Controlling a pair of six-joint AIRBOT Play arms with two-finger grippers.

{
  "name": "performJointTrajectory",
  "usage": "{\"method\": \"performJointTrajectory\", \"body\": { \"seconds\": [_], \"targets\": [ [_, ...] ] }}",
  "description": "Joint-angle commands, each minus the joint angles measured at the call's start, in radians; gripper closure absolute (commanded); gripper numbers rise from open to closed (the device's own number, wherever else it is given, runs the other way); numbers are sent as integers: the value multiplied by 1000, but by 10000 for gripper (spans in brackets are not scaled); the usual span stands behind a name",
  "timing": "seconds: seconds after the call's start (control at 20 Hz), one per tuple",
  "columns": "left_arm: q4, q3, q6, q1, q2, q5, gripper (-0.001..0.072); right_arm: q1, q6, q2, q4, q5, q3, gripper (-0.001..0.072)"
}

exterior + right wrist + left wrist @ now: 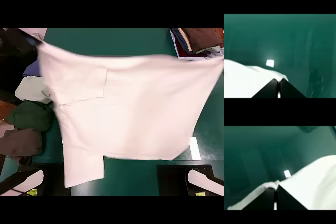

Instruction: Fold the shirts.

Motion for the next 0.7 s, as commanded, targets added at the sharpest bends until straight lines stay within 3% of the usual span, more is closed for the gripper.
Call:
{"method": "performJointTrajectory", "body": {
  "seconds": [0.0,0.2,0.4,0.55,0.65],
  "targets": [
    [72,-61,29,-84,-215,59,684,87,6,-192,-44,-59,-63,696],
    [68,-60,29,-94,-362,283,684,97,6,-341,-42,-250,-63,696],
    [68,-50,79,-94,-378,441,684,96,6,-387,-42,-406,-63,696],
    [75,-13,121,-91,-378,419,684,89,5,-374,-42,-450,-63,696],
    [88,-10,134,-91,-377,339,684,82,-8,-372,-44,-377,-63,696]
  ]
}}
